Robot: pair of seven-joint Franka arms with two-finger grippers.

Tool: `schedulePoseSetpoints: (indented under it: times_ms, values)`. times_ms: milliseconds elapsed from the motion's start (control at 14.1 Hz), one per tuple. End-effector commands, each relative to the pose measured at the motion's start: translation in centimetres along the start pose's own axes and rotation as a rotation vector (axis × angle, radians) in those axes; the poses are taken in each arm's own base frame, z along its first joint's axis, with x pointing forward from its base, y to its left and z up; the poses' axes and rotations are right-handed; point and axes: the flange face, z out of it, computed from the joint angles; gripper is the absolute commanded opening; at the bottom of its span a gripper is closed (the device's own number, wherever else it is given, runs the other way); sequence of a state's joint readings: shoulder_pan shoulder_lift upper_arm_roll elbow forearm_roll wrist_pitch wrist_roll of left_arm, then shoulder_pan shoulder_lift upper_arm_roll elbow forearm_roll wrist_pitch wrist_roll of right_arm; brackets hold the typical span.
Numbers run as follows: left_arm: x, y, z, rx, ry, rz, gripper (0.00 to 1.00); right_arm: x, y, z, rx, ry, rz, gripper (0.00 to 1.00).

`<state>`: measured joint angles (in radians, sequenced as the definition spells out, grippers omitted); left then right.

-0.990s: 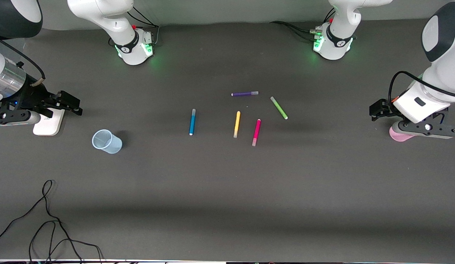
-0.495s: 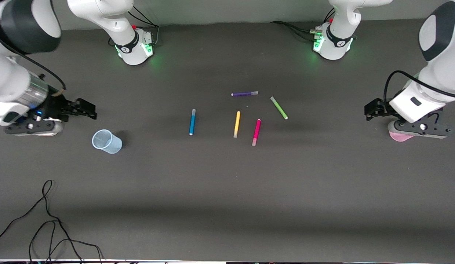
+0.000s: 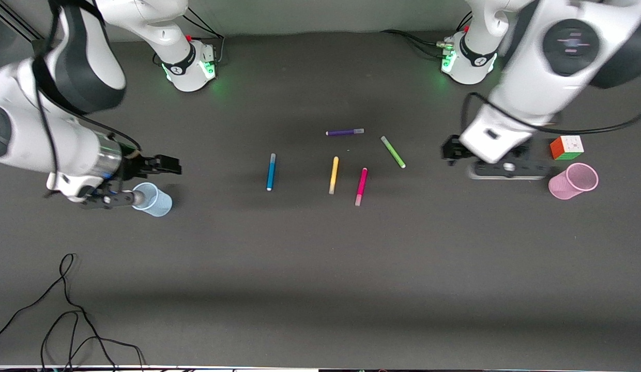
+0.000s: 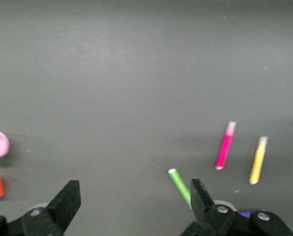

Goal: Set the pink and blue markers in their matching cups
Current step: 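Reach the right gripper to the blue marker while the left reaches pink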

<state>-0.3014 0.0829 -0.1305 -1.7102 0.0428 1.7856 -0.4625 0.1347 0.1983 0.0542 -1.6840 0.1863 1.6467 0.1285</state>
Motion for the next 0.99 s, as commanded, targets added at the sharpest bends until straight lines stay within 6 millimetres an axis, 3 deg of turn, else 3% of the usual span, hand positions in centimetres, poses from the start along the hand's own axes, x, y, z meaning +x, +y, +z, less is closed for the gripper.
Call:
schedulePoseSetpoints:
  times_ms: [0,212,495,707,919]
  values:
    - [-0.7,5.0,3.1,0.001,0.002,-0.036,0.99,1.6,-1.8,4.1,0.038,-0.088,0.043,1.00]
    - [-1.1,10.3,9.3,0.001,-0.024,0.037,0.99,3.2,-3.3,9.6,0.080,-0.191,0.039,1.00]
    - [-0.9,14.8,17.0,-0.053,-0.032,0.057,1.00,4.3,-7.3,14.7,0.078,-0.218,0.069,1.00]
    - [-1.7,17.0,22.7,-0.050,-0.056,0.085,1.00,5.4,-10.6,19.1,0.068,-0.173,0.117,1.00]
    - [-3.6,17.7,27.6,-0.061,-0.051,0.106,0.99,6.6,-11.4,24.0,0.068,-0.166,0.152,1.00]
